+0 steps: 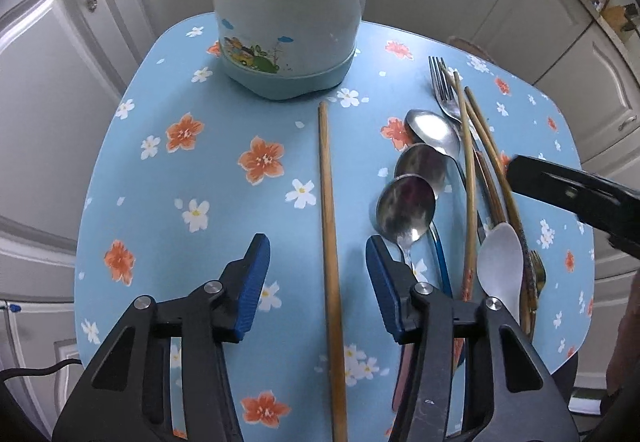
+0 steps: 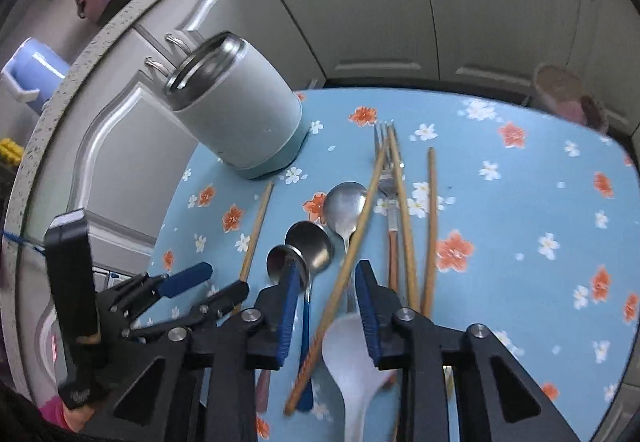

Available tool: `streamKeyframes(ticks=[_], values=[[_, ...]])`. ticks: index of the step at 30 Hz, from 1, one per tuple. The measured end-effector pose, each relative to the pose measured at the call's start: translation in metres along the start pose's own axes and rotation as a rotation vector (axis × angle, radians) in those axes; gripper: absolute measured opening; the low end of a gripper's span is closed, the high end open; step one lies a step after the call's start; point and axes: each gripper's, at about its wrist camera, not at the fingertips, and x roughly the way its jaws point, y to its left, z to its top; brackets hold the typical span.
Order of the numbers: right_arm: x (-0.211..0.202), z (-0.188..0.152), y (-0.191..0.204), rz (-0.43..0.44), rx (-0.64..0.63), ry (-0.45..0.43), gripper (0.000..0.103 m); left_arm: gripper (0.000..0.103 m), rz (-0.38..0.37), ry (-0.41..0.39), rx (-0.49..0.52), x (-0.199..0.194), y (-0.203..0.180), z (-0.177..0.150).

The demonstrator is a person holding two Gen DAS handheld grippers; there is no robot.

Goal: Organize utensils
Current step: 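Grasp a wooden chopstick with the left tool while the right tool grasps another chopstick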

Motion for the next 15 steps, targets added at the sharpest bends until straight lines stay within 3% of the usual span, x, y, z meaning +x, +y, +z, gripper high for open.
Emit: streamKeyframes(ticks=[5,15], values=[[0.019,0.014,-0.008,0.022,0.045,0.035,0.021,0.047,-0.003,0.012,0.011,0.007,0.0,0.008],[0.026,0.023,-0.009,-0.031,0.054,0.054,0.02,0.041,-0.005,0.031,0.039,0.01,0.0,0.015]])
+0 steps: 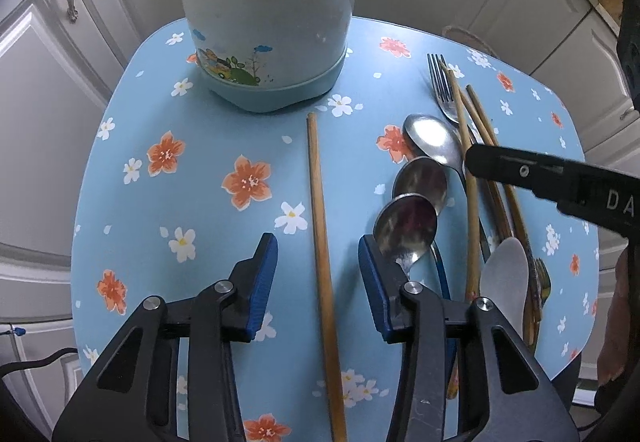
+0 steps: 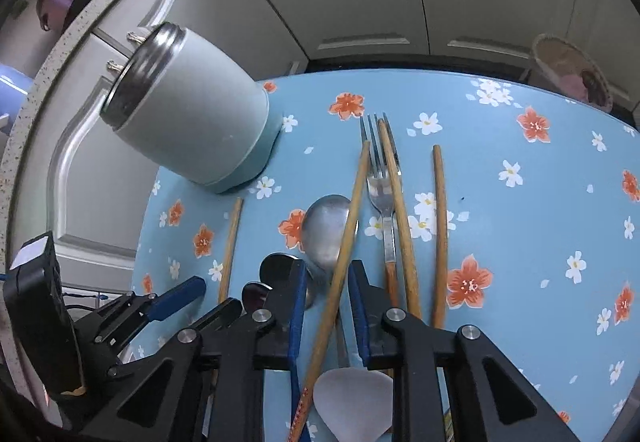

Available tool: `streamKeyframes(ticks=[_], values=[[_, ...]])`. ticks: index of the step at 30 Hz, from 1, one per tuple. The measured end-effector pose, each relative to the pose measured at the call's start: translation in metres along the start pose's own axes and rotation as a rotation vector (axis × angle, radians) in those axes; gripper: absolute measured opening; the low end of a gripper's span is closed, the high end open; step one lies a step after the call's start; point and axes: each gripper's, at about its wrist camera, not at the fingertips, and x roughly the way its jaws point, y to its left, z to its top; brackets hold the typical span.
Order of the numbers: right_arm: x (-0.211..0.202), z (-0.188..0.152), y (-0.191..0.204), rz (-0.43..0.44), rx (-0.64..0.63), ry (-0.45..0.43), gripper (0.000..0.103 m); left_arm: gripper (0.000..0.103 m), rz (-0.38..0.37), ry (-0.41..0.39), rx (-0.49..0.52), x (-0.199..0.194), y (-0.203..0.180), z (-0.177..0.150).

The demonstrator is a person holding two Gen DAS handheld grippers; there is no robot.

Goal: Organize utensils
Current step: 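Grasp a wooden chopstick with the left tool while the right tool grasps another chopstick, then lift both chopsticks and carry them over the steel food jar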

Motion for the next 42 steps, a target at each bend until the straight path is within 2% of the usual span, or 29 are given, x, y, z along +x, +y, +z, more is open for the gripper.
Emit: streamKeyframes(ticks=[4,10,11,12,13,15,22,29,42], values=[[0.004,0.0,0.001,-0.006,-0.012,0.032,0.02,0.041,-0.016,0.018,-0.002,-0.004,0.001,-0.008],[0.016,-0.005,-0.001,-0.009,0.004,0.04,0.02,0.041,0.009,0.011,0.019,-0.003,-0.003,-0.013],[0.017,-0.005,-0.001,-0.01,0.003,0.034,0.015,0.039,-0.002,0.013,0.018,-0.004,-0.003,-0.014],[0.016,-0.007,-0.001,-0.011,-0.002,0.027,0.009,0.02,-0.02,0.005,0.027,-0.004,-0.004,-0.015],[0.014,-0.008,-0.002,-0.009,-0.006,0.021,0.008,0.009,-0.027,0.004,0.035,-0.003,-0.005,-0.015],[0.009,-0.011,-0.001,-0.005,-0.022,0.009,0.008,0.006,-0.065,-0.003,0.043,-0.003,-0.004,-0.015],[-0.016,-0.022,0.001,0.034,-0.033,-0.044,0.007,0.005,-0.169,-0.031,0.011,-0.02,0.011,-0.025],[-0.046,-0.032,0.005,0.089,-0.031,-0.105,0.006,0.005,-0.175,-0.1,0.024,-0.052,0.009,-0.024],[-0.092,-0.043,0.03,0.1,-0.108,-0.19,0.006,0.005,-0.203,-0.25,0.053,-0.118,0.0,-0.021]])
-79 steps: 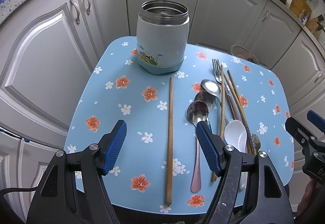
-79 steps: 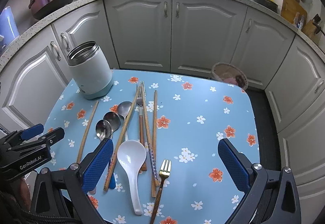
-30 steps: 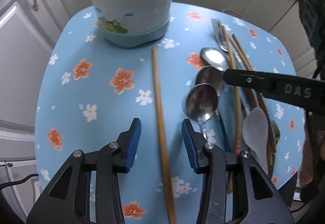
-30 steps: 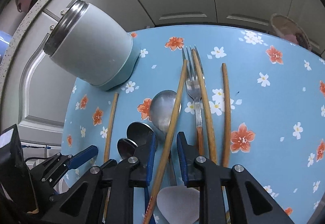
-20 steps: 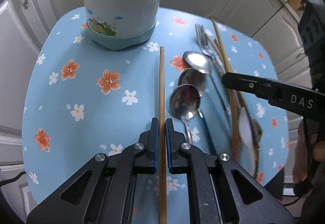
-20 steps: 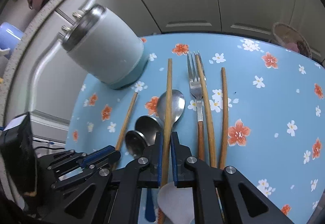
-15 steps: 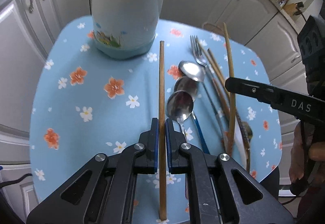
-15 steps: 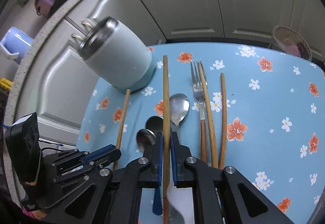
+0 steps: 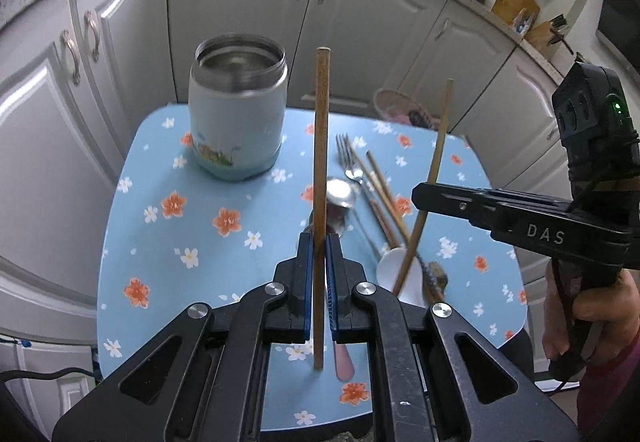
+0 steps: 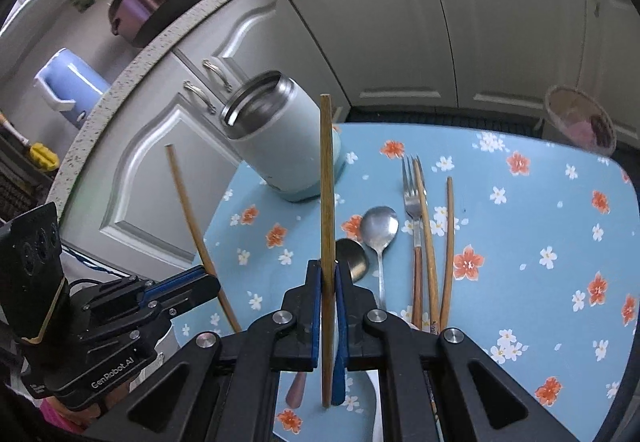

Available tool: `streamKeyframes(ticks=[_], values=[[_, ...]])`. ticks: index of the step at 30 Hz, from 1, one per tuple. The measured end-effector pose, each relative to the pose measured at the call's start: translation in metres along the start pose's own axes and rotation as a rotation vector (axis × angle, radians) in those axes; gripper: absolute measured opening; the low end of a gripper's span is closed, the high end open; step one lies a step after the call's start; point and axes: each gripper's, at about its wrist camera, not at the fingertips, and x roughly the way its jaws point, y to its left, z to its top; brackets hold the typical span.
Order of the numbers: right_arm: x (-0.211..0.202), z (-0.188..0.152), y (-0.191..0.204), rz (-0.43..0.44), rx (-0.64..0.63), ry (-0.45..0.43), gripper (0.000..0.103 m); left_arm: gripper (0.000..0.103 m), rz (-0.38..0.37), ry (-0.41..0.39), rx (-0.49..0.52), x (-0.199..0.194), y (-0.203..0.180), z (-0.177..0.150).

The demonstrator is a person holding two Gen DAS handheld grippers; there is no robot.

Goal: Organize utensils
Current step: 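Lift both chopsticks and carry them over the steel food jar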

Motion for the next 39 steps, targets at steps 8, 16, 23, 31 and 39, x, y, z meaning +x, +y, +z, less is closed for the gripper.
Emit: streamKeyframes(ticks=[8,16,23,31,39], values=[[-0.026,0.022,0.018,-0.019,-0.061,-0.061,0.006,0.005,0.009,-0.072,0.0,-0.024,-0.007,0.019],[-0.056,0.066,0.042,-0.046,-0.13,-0.131,0.006,0.005,0.031,-0.155,-0.008,-0.059,-0.004,0.063],[-0.081,0.115,0.072,-0.064,-0.187,-0.199,0.006,0.005,0.066,-0.212,-0.014,-0.08,0.009,0.111],[-0.083,0.17,0.101,-0.065,-0.224,-0.245,0.006,0.005,0.121,-0.252,-0.022,-0.087,0.03,0.165],[-0.026,0.2,0.103,-0.076,-0.208,-0.176,0.006,0.005,0.176,-0.219,-0.013,-0.051,0.045,0.188]])
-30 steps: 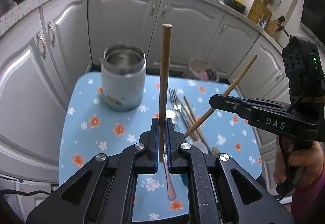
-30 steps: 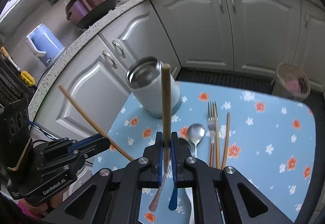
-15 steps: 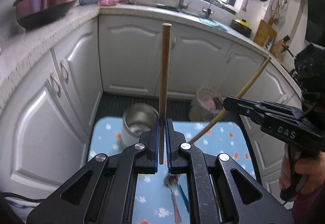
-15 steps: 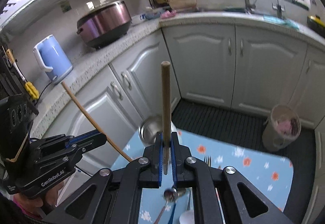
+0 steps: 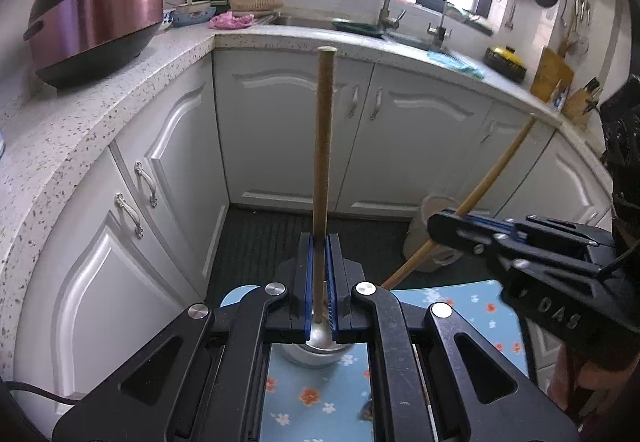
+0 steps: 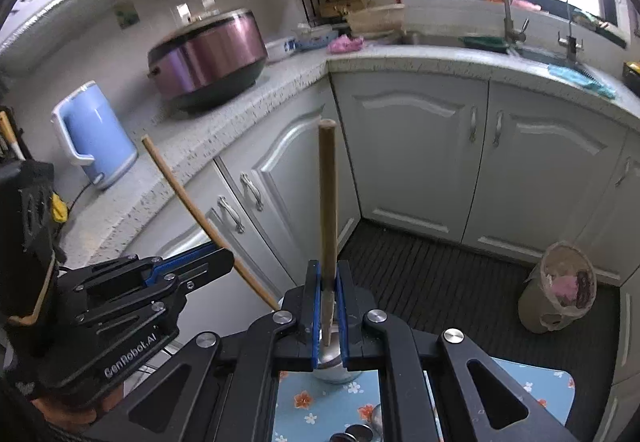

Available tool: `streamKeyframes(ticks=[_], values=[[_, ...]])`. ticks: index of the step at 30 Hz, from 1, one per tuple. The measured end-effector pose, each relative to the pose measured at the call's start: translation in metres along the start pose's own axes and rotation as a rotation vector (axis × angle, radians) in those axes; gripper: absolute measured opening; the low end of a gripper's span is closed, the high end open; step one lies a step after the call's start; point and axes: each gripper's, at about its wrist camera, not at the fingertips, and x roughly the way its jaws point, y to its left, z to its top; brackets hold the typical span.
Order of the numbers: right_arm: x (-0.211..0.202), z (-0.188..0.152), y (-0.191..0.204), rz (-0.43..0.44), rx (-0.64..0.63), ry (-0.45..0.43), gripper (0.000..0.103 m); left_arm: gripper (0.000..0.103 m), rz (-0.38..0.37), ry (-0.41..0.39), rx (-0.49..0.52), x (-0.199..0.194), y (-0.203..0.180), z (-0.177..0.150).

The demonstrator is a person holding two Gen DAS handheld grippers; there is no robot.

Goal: Organize utensils
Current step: 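Lift both chopsticks and carry them over the steel food jar, then lower the chopsticks into the jar and open both tools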

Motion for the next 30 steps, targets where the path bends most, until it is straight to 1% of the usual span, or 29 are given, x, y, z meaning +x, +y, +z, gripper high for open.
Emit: streamKeyframes(ticks=[6,12,16,22,25,26,27,28,29,30], values=[[0.051,-0.013,-0.016,-0.008,0.026,0.086,0.006,0.005,0.015,0.063,-0.029,0.039,0.011,-0.014],[0.088,-0.026,-0.031,-0.01,0.055,0.147,0.006,0.005,0.02,0.116,-0.048,0.069,0.015,-0.03],[0.102,-0.031,-0.039,0.008,0.084,0.164,0.006,0.005,0.022,0.138,-0.056,0.08,0.014,-0.037],[0.109,-0.032,-0.042,0.021,0.113,0.148,0.006,0.006,0.029,0.142,-0.054,0.084,0.013,-0.042],[0.109,-0.033,-0.045,0.023,0.132,0.15,0.008,0.013,0.043,0.145,-0.054,0.085,0.015,-0.044],[0.108,-0.033,-0.046,0.024,0.136,0.148,0.009,0.019,0.043,0.145,-0.055,0.085,0.015,-0.045],[0.107,-0.033,-0.046,0.03,0.141,0.146,0.009,0.027,0.039,0.145,-0.059,0.085,0.016,-0.046],[0.106,-0.033,-0.046,0.042,0.146,0.144,0.01,0.033,0.033,0.145,-0.065,0.084,0.016,-0.047],[0.104,-0.034,-0.046,0.044,0.146,0.14,0.012,0.042,0.029,0.145,-0.068,0.084,0.017,-0.047],[0.102,-0.035,-0.046,0.037,0.144,0.134,0.013,0.045,0.023,0.142,-0.074,0.082,0.017,-0.048]])
